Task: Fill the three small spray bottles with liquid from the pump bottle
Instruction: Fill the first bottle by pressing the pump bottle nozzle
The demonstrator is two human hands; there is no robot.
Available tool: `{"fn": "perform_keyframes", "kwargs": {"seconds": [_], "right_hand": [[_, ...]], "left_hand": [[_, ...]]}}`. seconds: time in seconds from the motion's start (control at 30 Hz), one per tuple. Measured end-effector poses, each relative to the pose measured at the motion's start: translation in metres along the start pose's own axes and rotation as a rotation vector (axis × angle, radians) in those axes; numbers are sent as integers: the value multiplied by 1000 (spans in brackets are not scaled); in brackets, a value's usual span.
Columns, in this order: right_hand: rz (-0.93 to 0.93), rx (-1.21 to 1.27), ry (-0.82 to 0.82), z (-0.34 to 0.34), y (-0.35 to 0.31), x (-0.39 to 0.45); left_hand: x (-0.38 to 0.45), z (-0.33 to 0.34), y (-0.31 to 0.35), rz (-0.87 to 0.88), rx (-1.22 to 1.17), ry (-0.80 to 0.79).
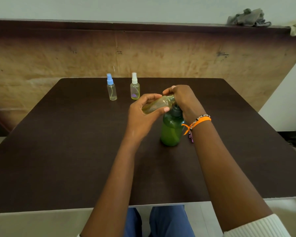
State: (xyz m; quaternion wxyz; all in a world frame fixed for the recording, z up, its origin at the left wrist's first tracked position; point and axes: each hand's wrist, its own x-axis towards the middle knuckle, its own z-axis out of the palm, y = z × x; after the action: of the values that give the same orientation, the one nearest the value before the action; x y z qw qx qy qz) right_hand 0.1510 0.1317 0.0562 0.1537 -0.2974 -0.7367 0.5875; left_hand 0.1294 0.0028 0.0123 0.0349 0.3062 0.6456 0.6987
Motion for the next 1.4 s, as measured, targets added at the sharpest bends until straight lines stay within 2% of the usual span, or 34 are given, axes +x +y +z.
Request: {"fn": "perform_keyframes", "kwargs": {"seconds": [0.1, 0.33, 0.43, 0.67, 0.83, 1.0, 1.27, 1.4], "right_hand": [[-7, -31, 9, 1, 2, 0], [22, -34, -81, -1, -4, -3], [10, 27, -40, -2, 0, -2], [-43, -30, -7, -2, 4, -3], [10, 147, -134, -4, 0, -7], [-24, 61, -25, 0, 4, -1], [55, 58, -114, -3, 1, -4], [12, 58, -54, -2, 1, -3]], "left_hand": [[0, 0, -3, -11, -2, 7], [-2, -3, 3, 0, -8, 6], [-2, -2, 4, -2, -25, -9], [-5, -5, 4, -33, -22, -41], [-3, -8, 3, -39, -13, -55], [-2, -4, 1, -40, -10, -68], [-3, -8, -1, -50, 30, -111], [-3, -8, -1, -40, 60, -110]]}}
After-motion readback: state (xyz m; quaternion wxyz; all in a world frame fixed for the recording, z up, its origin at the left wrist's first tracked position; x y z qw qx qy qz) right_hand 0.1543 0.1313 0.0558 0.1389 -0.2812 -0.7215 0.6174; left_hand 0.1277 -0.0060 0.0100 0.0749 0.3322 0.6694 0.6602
